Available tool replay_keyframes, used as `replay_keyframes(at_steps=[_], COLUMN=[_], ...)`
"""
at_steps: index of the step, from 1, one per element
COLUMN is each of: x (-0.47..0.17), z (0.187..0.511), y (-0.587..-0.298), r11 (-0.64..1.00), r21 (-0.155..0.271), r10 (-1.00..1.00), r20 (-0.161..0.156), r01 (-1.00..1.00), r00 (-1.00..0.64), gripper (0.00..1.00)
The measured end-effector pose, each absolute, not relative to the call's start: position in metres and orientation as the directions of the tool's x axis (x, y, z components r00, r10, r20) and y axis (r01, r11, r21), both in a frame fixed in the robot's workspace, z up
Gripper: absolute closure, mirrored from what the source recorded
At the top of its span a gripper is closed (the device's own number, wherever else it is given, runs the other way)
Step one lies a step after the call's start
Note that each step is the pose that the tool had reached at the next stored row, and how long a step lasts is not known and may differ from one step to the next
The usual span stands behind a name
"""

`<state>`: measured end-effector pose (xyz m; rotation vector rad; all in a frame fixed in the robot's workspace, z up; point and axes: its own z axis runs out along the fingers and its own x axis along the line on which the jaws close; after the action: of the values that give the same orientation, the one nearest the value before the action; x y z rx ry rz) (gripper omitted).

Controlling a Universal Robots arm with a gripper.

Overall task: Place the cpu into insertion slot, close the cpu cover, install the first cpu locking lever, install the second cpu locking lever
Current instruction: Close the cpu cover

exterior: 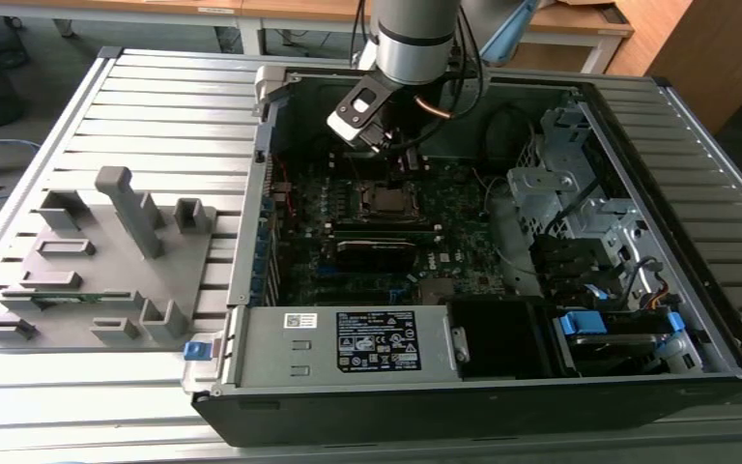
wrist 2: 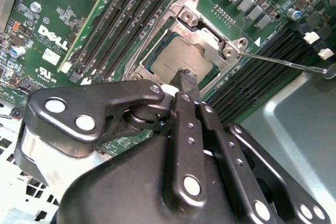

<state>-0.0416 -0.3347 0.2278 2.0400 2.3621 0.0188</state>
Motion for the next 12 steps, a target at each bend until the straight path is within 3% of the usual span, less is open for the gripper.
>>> replay_keyframes(at_steps=[12], x=[-0.0415], z=[0.2278], y=[-0.3347], r11=[0.176], r21=[0.022], r10=[0.984], r20=[-0.008], r01=[0.984], r00=[-0.176], gripper=[0.90])
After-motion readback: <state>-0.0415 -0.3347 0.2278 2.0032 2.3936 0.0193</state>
